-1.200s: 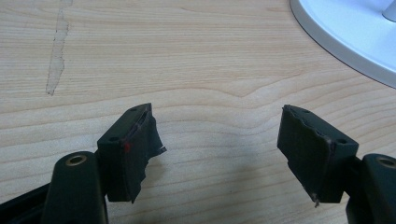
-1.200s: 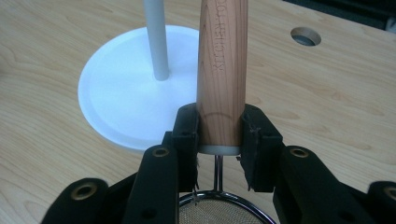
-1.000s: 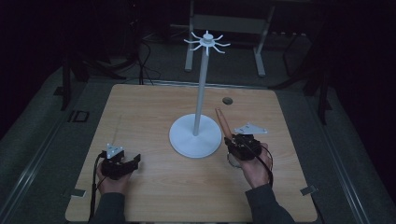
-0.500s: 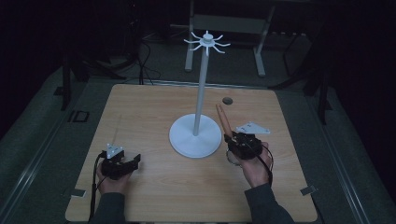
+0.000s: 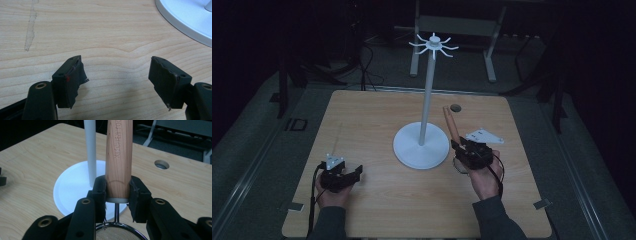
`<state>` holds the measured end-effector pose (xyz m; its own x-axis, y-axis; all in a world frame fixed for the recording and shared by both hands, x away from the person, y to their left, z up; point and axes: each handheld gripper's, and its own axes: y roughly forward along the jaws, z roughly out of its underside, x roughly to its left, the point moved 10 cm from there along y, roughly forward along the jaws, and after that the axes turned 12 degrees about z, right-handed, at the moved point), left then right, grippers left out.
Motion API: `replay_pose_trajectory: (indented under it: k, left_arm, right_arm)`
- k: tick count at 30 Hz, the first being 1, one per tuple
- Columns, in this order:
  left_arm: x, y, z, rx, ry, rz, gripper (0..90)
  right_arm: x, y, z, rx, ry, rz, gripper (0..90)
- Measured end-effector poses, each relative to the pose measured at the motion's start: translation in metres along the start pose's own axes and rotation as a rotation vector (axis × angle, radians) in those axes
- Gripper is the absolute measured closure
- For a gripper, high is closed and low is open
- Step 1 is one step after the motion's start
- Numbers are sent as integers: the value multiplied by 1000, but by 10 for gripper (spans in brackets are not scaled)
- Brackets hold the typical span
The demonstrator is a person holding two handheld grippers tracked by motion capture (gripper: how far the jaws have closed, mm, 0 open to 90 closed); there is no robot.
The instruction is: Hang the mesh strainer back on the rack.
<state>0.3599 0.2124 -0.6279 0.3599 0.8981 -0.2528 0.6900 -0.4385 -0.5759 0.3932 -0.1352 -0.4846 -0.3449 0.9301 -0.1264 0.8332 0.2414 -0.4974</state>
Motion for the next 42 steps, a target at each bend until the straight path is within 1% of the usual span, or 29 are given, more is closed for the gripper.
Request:
replay_pose_trajectory:
  k: [2,8,11,19,20,25,34,42]
  left_arm:
    - [0,0,0,-1,0,0,280]
    - [0,0,0,-1,-2,0,280]
    - [0,0,0,-1,-2,1,280]
    - [0,0,0,-1,-2,0,280]
    - [0,0,0,-1,-2,0,280]
    - [0,0,0,0,-2,1,280]
    - [0,0,0,-1,-2,0,280]
    - [0,0,0,-3,-4,1,279]
  right_arm:
    - [0,0,-1,-4,-2,-1,693]
    - [-1,-6,-9,-45,2,-1,694]
    - [-1,-7,-11,-54,4,0,694]
    - [-2,-11,-18,-87,20,-1,694]
    - [-2,-13,-21,-102,28,-5,694]
    - [-2,-16,-26,-125,34,-6,694]
    - [-3,-22,-35,-160,33,-7,694]
    - [-3,-26,-44,-185,41,-11,693]
